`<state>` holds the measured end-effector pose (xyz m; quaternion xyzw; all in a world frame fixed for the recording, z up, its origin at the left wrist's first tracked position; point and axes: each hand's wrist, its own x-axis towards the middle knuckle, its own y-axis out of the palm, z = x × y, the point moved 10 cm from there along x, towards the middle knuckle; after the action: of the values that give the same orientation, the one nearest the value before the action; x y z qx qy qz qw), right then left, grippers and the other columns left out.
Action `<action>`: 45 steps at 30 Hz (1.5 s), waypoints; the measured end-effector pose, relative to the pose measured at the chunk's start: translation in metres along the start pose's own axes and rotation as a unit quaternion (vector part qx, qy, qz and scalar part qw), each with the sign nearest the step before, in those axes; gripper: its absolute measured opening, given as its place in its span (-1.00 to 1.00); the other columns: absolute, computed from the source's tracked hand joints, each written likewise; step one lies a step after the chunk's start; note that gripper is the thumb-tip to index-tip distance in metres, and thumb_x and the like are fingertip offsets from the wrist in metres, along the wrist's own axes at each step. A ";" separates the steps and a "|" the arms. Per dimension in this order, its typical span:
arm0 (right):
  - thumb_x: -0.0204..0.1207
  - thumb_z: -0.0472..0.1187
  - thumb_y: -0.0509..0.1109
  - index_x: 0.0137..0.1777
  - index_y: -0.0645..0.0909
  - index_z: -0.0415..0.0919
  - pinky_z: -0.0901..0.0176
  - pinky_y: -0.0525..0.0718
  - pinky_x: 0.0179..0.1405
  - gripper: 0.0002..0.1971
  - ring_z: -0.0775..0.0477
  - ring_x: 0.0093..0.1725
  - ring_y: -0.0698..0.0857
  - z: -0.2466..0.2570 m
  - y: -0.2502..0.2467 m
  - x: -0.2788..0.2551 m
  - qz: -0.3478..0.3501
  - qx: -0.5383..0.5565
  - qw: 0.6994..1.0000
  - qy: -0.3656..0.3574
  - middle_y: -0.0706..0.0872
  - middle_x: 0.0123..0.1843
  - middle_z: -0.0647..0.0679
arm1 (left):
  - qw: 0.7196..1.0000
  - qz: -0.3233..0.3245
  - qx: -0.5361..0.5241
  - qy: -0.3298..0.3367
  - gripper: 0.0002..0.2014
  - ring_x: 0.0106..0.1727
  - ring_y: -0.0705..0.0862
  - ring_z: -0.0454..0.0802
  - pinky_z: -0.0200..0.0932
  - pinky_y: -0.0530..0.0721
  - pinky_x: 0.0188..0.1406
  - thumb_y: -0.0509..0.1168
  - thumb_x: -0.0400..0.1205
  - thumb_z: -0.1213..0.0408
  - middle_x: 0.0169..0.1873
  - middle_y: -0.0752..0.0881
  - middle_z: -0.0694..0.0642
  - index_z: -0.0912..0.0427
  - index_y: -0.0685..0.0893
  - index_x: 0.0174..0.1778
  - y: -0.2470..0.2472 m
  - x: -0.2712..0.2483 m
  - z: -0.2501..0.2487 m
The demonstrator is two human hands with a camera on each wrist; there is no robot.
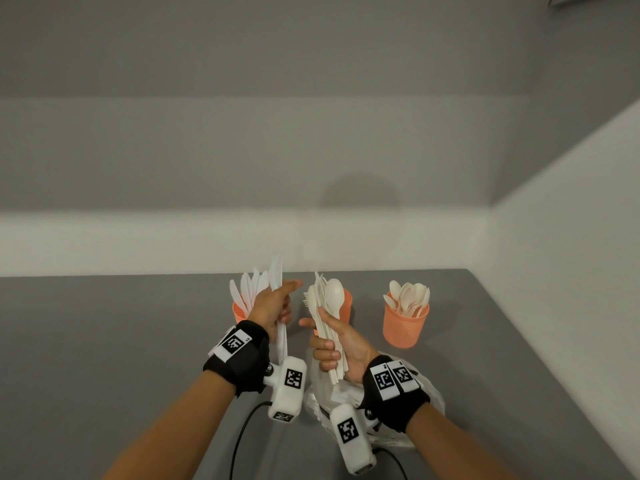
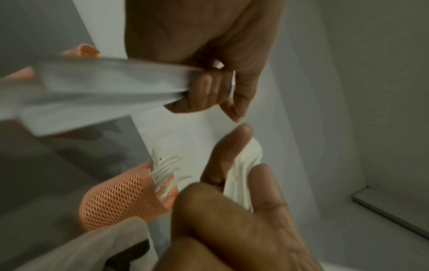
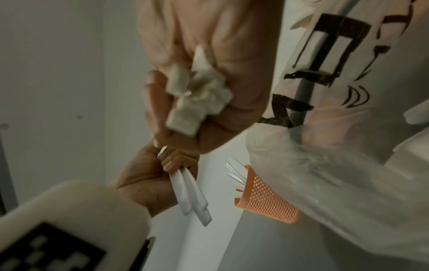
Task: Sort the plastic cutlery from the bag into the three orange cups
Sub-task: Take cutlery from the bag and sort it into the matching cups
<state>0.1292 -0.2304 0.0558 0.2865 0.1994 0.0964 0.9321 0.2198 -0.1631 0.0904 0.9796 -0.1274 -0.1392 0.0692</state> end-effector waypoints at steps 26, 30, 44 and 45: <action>0.61 0.20 0.12 -0.22 0.46 -0.12 0.38 0.38 -0.63 -0.60 0.17 -0.67 0.35 0.017 -0.022 0.006 -0.150 -0.108 0.980 -0.071 0.37 -0.63 0.10 | 0.985 0.001 0.109 0.137 -0.82 -0.65 0.33 -0.17 -0.39 0.28 -0.73 0.30 0.62 0.25 -0.59 0.41 0.00 0.18 0.52 -0.29 0.023 -0.003 -0.041; 0.64 0.15 0.11 -0.23 0.46 -0.12 0.35 0.40 -0.52 -0.62 0.16 -0.60 0.38 0.020 -0.020 0.006 -0.169 -0.149 0.970 -0.090 0.38 -0.55 0.05 | 0.979 -0.039 0.134 0.150 -0.77 -0.70 0.41 -0.19 -0.33 0.36 -0.65 0.32 0.61 0.26 -0.71 0.45 -0.07 0.20 0.56 -0.37 0.016 -0.002 -0.036; 0.67 -0.02 0.18 -0.03 0.53 0.06 0.35 0.46 -0.46 -0.88 0.18 -0.50 0.43 0.035 -0.011 0.009 -0.176 -0.181 0.953 -0.169 0.44 -0.42 0.04 | 0.981 -0.090 0.075 0.155 -0.68 -0.57 0.47 -0.08 -0.36 0.41 -0.65 0.07 0.73 0.23 -0.49 0.54 0.11 0.14 0.57 -0.32 -0.002 -0.013 -0.019; 0.68 -0.06 0.17 -0.04 0.51 0.06 0.32 0.52 -0.34 -0.90 0.21 -0.44 0.47 0.037 -0.008 0.007 -0.182 -0.190 0.949 -0.176 0.48 -0.38 0.08 | 0.983 -0.093 0.065 0.145 -0.66 -0.55 0.48 -0.07 -0.33 0.45 -0.60 0.06 0.74 0.21 -0.49 0.53 0.11 0.15 0.57 -0.32 -0.005 -0.012 -0.017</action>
<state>0.1517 -0.2535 0.0769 0.0751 0.0590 -0.0903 0.9913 0.2144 -0.1537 0.1084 0.9994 -0.0331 0.0072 0.0101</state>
